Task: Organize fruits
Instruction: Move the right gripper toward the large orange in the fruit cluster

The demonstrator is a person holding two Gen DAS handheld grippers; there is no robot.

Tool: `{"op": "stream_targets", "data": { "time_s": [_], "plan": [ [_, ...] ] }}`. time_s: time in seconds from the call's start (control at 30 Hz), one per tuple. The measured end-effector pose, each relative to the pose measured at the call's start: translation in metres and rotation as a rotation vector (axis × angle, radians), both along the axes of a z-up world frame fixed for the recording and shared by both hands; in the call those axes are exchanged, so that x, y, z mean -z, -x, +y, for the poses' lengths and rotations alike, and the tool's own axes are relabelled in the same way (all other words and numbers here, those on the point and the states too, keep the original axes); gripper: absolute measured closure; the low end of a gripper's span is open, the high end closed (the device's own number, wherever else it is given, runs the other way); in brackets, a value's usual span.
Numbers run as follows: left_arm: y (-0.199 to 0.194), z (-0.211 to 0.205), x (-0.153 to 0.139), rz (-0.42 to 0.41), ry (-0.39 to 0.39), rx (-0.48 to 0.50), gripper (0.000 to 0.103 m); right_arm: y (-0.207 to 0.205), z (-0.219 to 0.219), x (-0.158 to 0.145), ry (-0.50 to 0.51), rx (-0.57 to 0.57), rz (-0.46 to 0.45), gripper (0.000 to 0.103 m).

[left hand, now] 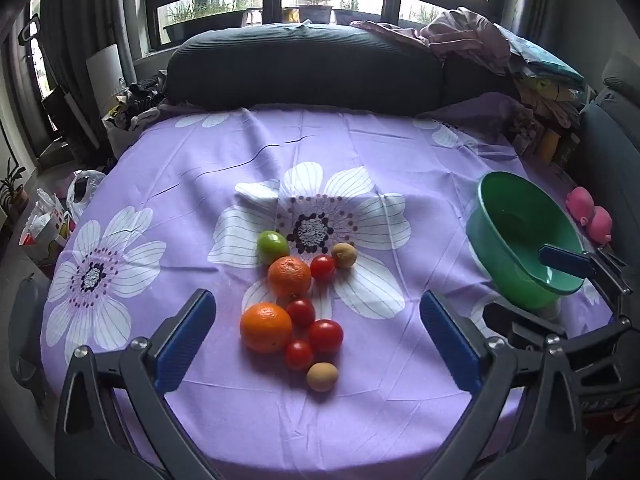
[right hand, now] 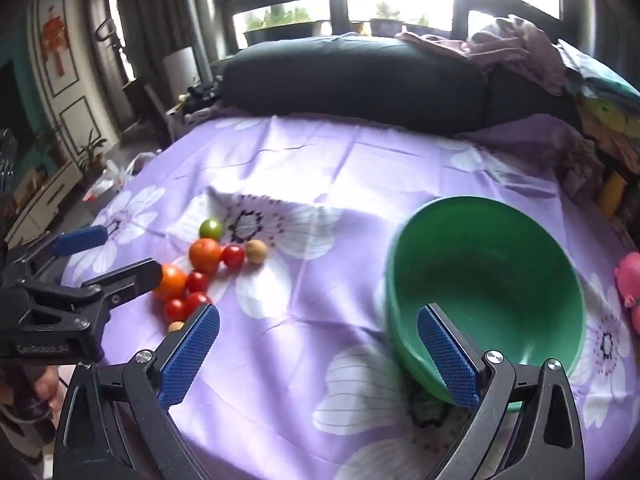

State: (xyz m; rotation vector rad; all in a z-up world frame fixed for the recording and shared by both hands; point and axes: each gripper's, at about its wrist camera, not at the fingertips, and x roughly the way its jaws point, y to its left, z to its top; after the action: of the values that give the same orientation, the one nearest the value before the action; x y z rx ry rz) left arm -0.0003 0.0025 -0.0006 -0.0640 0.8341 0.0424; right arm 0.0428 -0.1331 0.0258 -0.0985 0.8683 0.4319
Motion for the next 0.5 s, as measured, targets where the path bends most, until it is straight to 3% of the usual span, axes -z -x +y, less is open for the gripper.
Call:
{"op": "stream_targets", "data": {
  "time_s": [0.17,0.5],
  "plan": [
    [-0.001,0.012,0.003,0.01,0.015,-0.021,0.001,0.003,0.022,0.0,0.02,-0.041,0.008,0.003],
    [0.001,0.021,0.003,0.012,0.023,-0.023,0.001,0.002,0.023,-0.004,0.017,-0.032,0.002,0.003]
  ]
}}
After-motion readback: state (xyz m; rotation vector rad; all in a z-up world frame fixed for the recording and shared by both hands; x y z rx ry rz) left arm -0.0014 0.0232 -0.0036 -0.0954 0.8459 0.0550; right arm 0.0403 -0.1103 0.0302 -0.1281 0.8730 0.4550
